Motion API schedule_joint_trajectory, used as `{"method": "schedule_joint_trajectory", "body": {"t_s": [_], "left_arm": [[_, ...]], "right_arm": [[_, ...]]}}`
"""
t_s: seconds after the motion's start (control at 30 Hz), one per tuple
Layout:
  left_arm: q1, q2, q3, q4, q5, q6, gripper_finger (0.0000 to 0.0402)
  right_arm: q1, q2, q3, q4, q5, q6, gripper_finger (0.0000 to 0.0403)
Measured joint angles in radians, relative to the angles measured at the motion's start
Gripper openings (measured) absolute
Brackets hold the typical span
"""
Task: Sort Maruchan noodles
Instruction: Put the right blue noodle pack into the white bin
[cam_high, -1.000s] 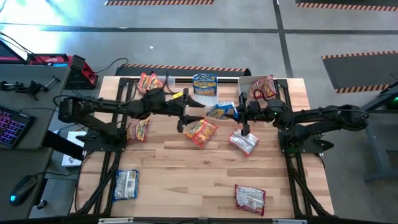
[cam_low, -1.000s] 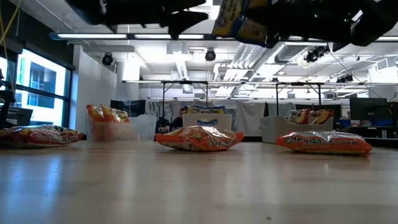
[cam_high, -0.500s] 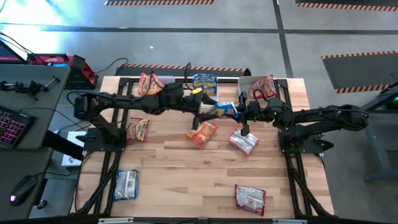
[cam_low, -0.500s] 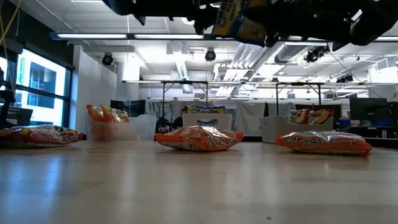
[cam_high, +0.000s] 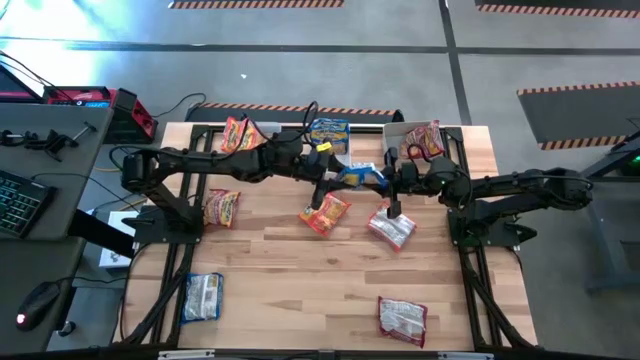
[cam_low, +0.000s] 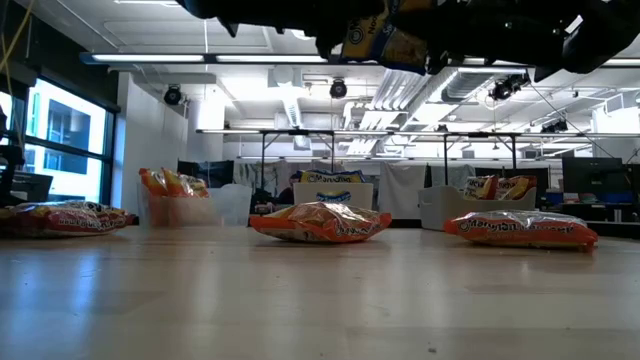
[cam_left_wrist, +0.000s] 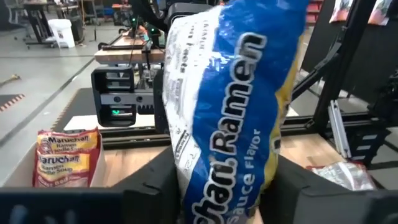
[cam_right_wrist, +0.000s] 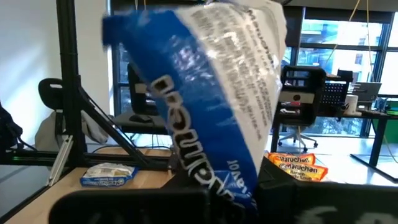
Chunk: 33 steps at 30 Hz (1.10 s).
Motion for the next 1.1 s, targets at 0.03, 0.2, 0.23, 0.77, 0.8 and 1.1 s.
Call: {"method": "schedule_joint_trajectory", "body": {"t_s": [0.03,0.2,0.23,0.77,0.8,1.1], "left_arm": [[0.000,0.000,0.000,0.000,0.000,0.015,0.0135],[0.008,-0.012,0.001,-0.028,0.011,0.040,0.0087],[0.015,-0.019,0.011,-0.070,0.016,0.046,0.0080],[0.221,0.015,0.452,-0.979,-0.058,0.291,0.0060],[0.237,0.030,0.476,-1.012,-0.058,0.293,0.0060],[0.329,0.280,0.719,-1.278,-0.129,0.370,0.0059]], "right_arm": [[0.000,0.000,0.000,0.001,0.004,0.002,0.0007],[0.002,0.000,0.000,-0.001,0.053,0.045,0.0036],[0.001,0.000,0.000,-0.003,0.060,0.045,0.0047],[-0.001,-0.099,0.001,-0.353,0.383,0.020,0.0173],[-0.001,-0.103,0.001,-0.374,0.392,0.019,0.0163],[0.000,-0.106,0.001,-0.416,0.414,-0.033,0.0027]]}}
